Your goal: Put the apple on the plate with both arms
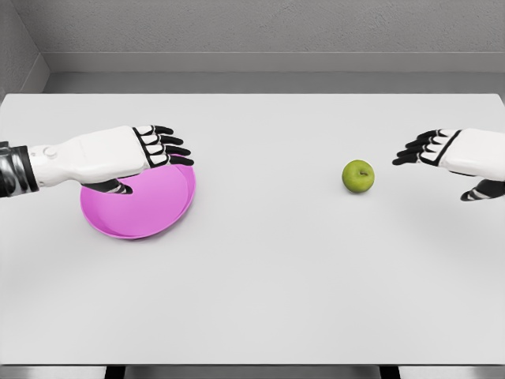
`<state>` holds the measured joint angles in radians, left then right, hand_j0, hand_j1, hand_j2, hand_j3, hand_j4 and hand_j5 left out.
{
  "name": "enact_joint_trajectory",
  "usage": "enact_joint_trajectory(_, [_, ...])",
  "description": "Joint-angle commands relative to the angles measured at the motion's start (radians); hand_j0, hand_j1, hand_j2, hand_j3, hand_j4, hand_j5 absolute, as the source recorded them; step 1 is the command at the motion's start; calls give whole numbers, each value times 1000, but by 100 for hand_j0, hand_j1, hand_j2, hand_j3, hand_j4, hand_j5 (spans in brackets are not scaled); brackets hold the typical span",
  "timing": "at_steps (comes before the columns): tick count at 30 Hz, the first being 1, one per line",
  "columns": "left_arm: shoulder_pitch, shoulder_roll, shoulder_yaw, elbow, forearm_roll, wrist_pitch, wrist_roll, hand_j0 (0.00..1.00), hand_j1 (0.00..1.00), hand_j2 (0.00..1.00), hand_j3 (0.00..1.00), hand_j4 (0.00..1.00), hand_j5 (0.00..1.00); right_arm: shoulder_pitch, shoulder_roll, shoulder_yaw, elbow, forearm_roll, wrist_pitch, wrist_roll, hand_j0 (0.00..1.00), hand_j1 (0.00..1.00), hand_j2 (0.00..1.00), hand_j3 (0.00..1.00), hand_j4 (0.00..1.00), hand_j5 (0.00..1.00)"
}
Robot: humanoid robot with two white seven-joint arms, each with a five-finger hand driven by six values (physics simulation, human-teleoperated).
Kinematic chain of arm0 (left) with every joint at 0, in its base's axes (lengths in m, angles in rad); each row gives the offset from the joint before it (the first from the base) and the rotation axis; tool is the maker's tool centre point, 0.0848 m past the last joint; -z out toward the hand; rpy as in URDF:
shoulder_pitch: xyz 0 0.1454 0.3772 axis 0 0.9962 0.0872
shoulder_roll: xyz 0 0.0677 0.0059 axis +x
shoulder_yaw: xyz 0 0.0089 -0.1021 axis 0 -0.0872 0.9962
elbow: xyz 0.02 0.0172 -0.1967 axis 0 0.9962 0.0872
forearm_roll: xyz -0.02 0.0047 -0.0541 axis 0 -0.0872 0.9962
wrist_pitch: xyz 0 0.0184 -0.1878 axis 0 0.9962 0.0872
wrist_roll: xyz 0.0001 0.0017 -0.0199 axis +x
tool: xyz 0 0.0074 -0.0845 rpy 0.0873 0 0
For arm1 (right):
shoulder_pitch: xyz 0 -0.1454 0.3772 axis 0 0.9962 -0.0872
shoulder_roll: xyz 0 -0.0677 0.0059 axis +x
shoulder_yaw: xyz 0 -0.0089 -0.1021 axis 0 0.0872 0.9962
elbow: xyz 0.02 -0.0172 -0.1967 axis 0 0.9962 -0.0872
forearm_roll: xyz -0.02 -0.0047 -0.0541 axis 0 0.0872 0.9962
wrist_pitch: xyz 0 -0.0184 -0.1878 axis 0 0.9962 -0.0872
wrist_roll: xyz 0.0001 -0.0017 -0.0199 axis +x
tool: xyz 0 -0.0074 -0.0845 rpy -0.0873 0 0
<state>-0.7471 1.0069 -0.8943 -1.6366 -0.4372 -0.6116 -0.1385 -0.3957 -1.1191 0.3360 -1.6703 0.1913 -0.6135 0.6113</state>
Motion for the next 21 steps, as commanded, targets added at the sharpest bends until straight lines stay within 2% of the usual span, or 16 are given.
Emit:
enact_joint_trajectory(1, [0, 1, 1, 0, 6, 1, 0, 100, 100, 100, 100, 100, 100, -2, 10, 0, -2, -6, 3, 0, 100, 100, 100, 100, 100, 100])
enact_joint_trajectory(3, [0, 1, 1, 0, 6, 1, 0, 100, 100, 100, 100, 100, 100, -11, 12, -2, 3, -12, 3, 0, 100, 100, 100, 100, 100, 100])
enact_joint_trajectory(5, [0, 1, 0, 0, 6, 1, 0, 100, 100, 100, 100, 100, 100, -3, 51, -2, 20, -21, 3, 0, 100, 100, 100, 100, 100, 100])
enact_joint_trajectory(8, [-1, 1, 1, 0, 6, 1, 0, 100, 100, 100, 100, 100, 100, 23, 44, 8, 43, -33, 3, 0, 100, 100, 100, 100, 100, 100])
enact_joint_trajectory(9, [0, 1, 0, 0, 6, 1, 0, 100, 100, 100, 100, 100, 100, 20, 48, 9, 63, -78, 3, 0, 100, 100, 100, 100, 100, 100])
enact_joint_trajectory(10, [0, 1, 0, 0, 6, 1, 0, 100, 100, 100, 100, 100, 100, 9, 61, 15, 80, -154, 56, 0, 100, 100, 100, 100, 100, 100])
enact_joint_trajectory(11, [-1, 1, 1, 0, 6, 1, 0, 100, 100, 100, 100, 100, 100, -15, 99, 21, 81, -170, 132, 0, 100, 100, 100, 100, 100, 100])
enact_joint_trajectory(15, [-1, 1, 1, 0, 6, 1, 0, 100, 100, 100, 100, 100, 100, -67, 165, 29, 98, -173, 219, 0, 100, 100, 100, 100, 100, 100])
enact_joint_trajectory(18, [-1, 1, 1, 0, 6, 1, 0, 100, 100, 100, 100, 100, 100, -106, 177, 138, 119, -154, 262, 0, 100, 100, 100, 100, 100, 100])
enact_joint_trajectory(21, [-1, 1, 1, 0, 6, 1, 0, 100, 100, 100, 100, 100, 100, -138, 209, 221, 139, -73, 278, 0, 100, 100, 100, 100, 100, 100])
